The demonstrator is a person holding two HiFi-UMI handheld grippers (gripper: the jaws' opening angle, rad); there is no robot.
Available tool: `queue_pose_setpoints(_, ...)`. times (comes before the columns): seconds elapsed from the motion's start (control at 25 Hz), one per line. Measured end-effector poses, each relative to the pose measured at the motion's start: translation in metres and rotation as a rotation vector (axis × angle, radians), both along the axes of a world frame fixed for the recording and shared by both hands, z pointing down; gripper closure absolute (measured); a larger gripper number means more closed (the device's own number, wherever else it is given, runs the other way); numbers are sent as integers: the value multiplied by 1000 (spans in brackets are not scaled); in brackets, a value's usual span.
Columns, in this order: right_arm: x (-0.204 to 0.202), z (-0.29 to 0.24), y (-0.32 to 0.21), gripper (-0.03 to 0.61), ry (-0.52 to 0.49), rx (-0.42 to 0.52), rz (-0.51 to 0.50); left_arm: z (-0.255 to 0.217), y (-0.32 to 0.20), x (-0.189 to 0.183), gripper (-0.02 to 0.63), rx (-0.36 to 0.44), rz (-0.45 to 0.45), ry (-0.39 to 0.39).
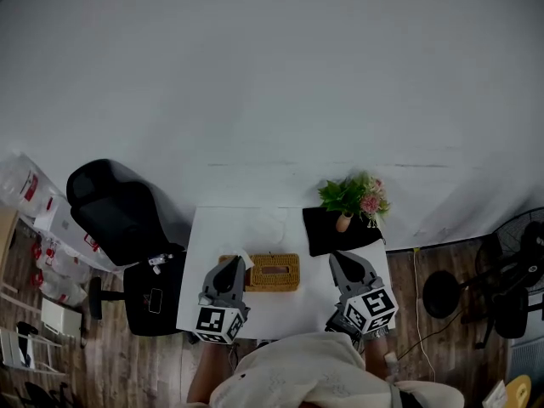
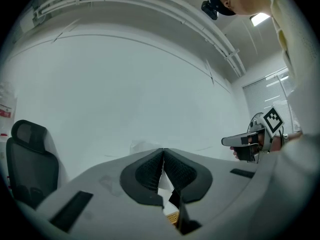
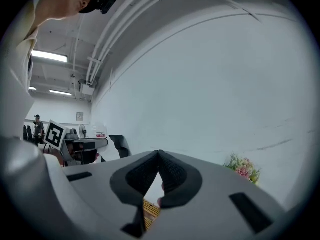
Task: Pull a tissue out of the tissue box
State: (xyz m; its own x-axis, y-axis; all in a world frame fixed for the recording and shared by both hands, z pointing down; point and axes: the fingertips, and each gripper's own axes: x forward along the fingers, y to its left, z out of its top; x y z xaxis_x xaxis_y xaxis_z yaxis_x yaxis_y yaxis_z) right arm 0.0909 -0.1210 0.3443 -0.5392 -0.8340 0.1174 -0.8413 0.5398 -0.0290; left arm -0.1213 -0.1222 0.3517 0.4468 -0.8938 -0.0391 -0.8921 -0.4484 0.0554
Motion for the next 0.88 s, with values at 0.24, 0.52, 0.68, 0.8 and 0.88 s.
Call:
queue_pose_setpoints(0.24,-7,-8,-2,577,-17,18,-4,-1,-6,4,601,-10,3,-1)
queue_pose_setpoints(0.52,-7,-3,2,577,-12,9,-3,3,-2,18,601,-6,48,-23)
queue_pose_setpoints(0.68,-6,-4,3,577,-16,12,1,2,0,19,601,0,56,-20)
queue_pose_setpoints(0.8,-6,-4,4,577,-15,13,5,4,0,19,601,-5,57,-17)
queue_pose_setpoints(0.88,-6,-3,5,577,-17,9,6,6,1,19,601,-11,60,-16)
